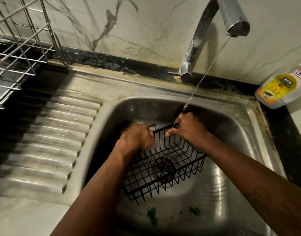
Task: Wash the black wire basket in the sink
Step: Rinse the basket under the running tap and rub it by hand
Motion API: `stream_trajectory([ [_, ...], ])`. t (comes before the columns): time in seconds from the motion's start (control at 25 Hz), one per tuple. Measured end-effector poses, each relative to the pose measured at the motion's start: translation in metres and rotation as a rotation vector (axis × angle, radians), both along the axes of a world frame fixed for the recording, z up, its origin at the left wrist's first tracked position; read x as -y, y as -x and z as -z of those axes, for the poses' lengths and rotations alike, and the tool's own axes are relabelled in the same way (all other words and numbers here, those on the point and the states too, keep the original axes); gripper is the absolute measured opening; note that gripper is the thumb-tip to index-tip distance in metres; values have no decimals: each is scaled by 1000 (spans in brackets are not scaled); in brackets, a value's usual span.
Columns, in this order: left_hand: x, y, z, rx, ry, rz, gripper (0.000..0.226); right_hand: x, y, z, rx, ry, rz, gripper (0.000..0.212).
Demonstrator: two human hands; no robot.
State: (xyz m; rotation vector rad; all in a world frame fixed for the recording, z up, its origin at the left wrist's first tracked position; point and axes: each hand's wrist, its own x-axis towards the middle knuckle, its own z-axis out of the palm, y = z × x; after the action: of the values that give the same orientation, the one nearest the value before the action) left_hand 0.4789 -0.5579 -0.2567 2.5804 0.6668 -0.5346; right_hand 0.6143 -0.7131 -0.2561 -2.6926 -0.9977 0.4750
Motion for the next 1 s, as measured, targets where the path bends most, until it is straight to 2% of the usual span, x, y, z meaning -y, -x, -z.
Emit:
stream_trajectory([
  [0.08,4,0,-1,-23,0,36,41,-4,4,-2,-17,64,-62,50],
  [0.16,10,0,-2,-15,71,66,52,-7,7,-4,-14,111,-111,32],
  [0.2,12,-2,1,13,107,75,50,-8,8,-3,-31,115,-113,25],
  [0.36,16,-7,8,32,137,98,39,-15,8,3,50,160,-215,29],
  [0.48,20,-6,3,95,156,121,33,-13,-2,9,123,289,-343,49],
  [0.56,25,-5,-1,162,175,147,26,-10,-10,10,48,254,-361,51],
  [0.64,30,-5,-4,169,176,178,20,-5,-18,8,-189,147,-290,56],
  [0.72,28,-5,-5,144,185,186,15,1,-20,3,-462,-6,-173,42],
  [0.76,25,-5,-2,126,206,166,12,2,-21,-1,-485,-36,-138,35],
  [0.84,21,-4,0,109,247,120,11,2,-18,-12,-296,13,-166,35],
  [1.0,20,-3,-5,155,294,63,23,-5,10,-9,351,287,-328,38],
])
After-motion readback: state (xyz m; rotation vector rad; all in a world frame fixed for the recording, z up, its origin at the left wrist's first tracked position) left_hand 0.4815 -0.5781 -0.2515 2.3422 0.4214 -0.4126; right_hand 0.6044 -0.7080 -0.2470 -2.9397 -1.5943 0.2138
